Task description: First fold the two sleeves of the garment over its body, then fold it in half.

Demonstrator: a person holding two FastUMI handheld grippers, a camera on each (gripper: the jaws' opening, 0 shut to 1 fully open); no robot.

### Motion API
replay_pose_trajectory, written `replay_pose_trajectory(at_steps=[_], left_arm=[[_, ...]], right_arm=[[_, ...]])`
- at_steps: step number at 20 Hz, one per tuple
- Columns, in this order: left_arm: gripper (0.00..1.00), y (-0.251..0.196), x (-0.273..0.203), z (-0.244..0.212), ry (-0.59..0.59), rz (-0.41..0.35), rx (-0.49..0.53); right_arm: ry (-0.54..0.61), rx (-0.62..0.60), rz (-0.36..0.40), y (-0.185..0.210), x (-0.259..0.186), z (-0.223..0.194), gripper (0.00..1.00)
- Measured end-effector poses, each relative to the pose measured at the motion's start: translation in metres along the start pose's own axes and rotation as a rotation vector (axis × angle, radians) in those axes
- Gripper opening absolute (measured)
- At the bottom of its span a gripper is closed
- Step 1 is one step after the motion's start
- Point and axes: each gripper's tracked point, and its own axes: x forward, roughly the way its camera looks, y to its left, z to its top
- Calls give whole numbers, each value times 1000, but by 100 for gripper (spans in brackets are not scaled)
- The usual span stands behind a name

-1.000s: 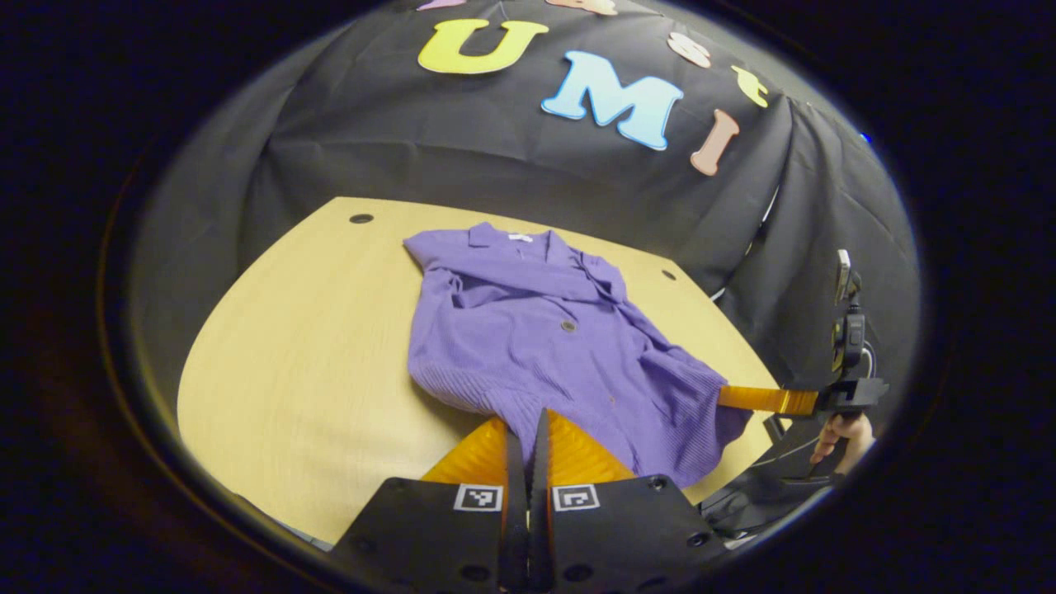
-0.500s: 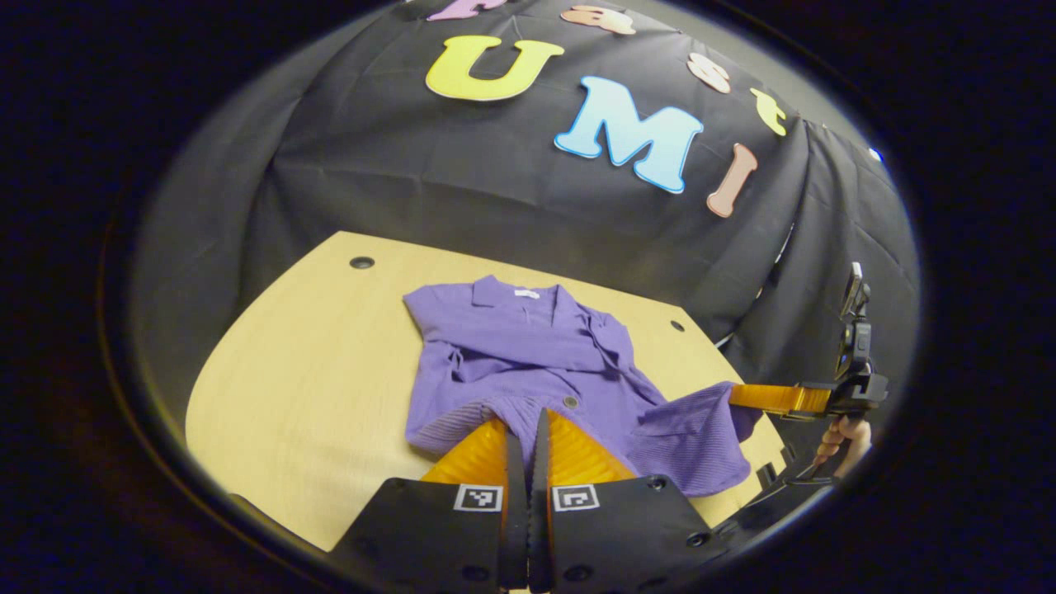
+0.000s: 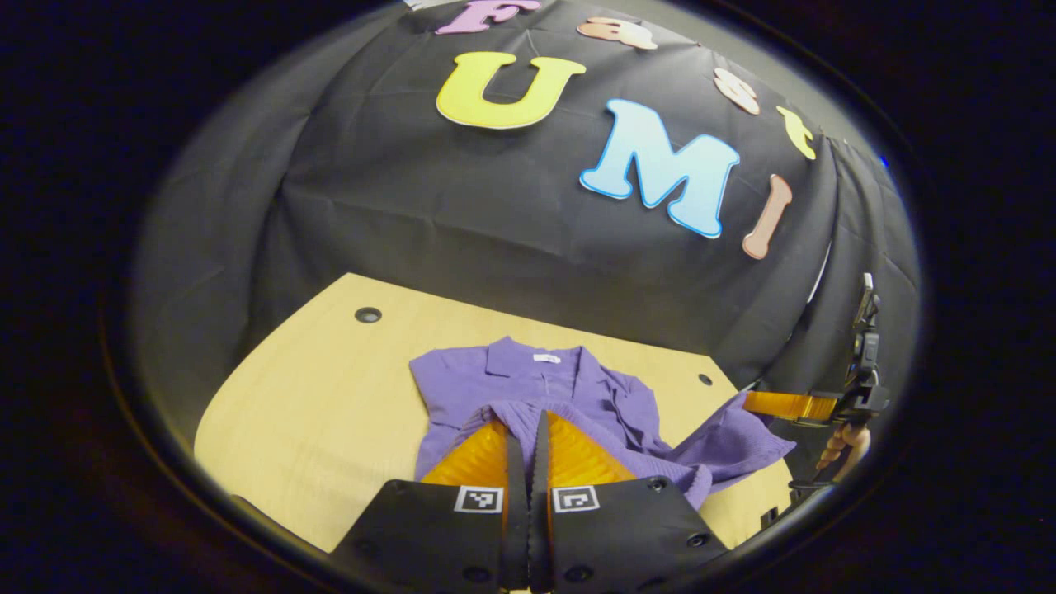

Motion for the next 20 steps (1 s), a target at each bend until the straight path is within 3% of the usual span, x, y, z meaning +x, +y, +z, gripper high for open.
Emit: replay_pose_trajectory(at_steps=[8, 9, 12, 20], left_arm=[[8, 21, 72, 48, -44, 94, 81], [8, 23, 80, 54, -48, 101, 85], [8, 30, 108, 68, -61, 127, 113], [7, 41, 167, 78, -82, 192, 197]], right_arm=[[-21, 39, 31, -13, 70, 54, 1], [-22, 40, 32, -14, 80, 60, 5], [-25, 28, 31, -17, 110, 75, 1], [-30, -45, -23, -33, 163, 92, 1]])
